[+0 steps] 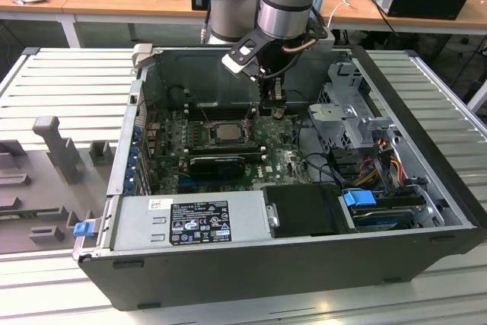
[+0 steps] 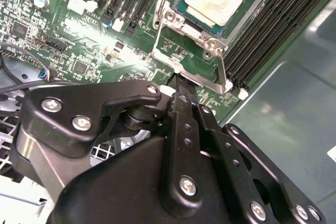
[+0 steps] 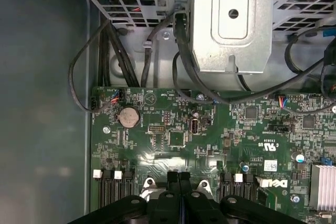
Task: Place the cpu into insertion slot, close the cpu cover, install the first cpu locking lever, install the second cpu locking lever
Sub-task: 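Close the cpu cover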
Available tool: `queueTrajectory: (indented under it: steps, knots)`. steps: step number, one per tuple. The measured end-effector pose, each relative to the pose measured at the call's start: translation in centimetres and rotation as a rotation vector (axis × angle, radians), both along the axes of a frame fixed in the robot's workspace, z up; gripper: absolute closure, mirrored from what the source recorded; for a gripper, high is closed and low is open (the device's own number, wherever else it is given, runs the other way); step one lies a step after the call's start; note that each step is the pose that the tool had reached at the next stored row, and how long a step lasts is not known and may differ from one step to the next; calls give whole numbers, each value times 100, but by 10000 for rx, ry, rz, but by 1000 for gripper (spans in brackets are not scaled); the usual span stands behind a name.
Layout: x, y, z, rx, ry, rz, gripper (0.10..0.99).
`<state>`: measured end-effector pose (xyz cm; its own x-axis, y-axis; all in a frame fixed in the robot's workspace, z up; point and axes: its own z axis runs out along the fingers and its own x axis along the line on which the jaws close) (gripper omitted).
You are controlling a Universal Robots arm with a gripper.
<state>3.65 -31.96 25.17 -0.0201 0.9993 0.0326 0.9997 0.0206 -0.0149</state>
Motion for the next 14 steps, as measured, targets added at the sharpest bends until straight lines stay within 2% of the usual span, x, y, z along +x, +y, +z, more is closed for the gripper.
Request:
queueTrajectory:
  steps: [14]
  knots:
    - [-85,0,-4,2,0,0,980]
